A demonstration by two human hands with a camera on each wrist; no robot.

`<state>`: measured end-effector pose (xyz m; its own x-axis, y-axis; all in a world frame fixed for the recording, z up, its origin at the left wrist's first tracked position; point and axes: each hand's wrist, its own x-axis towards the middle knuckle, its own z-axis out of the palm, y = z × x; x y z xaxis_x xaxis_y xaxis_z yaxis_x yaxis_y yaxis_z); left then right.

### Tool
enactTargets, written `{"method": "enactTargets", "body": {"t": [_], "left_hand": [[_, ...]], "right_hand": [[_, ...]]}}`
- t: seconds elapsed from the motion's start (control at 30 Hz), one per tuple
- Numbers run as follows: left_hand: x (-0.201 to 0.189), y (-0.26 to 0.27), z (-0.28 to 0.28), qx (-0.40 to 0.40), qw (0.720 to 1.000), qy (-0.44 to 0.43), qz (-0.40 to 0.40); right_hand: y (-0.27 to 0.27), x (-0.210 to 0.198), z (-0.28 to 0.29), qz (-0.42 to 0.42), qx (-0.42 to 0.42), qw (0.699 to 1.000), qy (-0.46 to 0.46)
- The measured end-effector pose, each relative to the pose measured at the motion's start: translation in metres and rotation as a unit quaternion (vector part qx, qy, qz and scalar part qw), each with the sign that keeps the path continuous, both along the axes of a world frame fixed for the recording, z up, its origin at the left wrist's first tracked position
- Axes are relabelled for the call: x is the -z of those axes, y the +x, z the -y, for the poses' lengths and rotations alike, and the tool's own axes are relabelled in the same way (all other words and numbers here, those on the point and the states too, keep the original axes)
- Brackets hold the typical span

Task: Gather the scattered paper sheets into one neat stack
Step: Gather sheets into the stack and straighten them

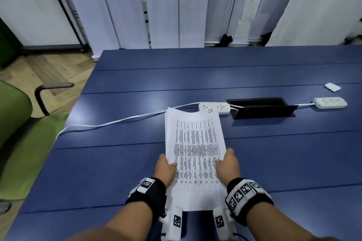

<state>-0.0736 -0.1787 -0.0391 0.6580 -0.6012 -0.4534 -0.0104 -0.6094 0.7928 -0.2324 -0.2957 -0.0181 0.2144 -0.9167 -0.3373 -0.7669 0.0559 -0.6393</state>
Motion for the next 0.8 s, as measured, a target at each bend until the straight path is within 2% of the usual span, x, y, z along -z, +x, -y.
{"method": "enactTargets", "body": {"t": [0.13,0.4,0.57,0.67,0.8], "left_hand": [[0.009,-0.003,0.004,0.01,0.999,0.042,0.001],[0.014,0.001,0.005,-0.007,0.999,0.031,-0.006],[0.017,0.004,0.004,-0.023,0.997,0.064,0.043],[0.013,0.005,0.004,0.004,0.991,0.111,0.07],[0.006,0.001,0.004,0.029,0.989,0.133,0.065]], "right_hand": [[-0.001,0.017,0.005,-0.03,-0.007,0.999,0.009],[-0.005,0.033,0.013,0.007,0.0,1.0,0.022],[-0.005,0.034,0.013,-0.039,-0.014,0.999,-0.009],[-0.006,0.03,0.01,-0.082,-0.028,0.996,-0.003],[-0.005,0.024,0.006,-0.055,-0.041,0.998,0.012]]}}
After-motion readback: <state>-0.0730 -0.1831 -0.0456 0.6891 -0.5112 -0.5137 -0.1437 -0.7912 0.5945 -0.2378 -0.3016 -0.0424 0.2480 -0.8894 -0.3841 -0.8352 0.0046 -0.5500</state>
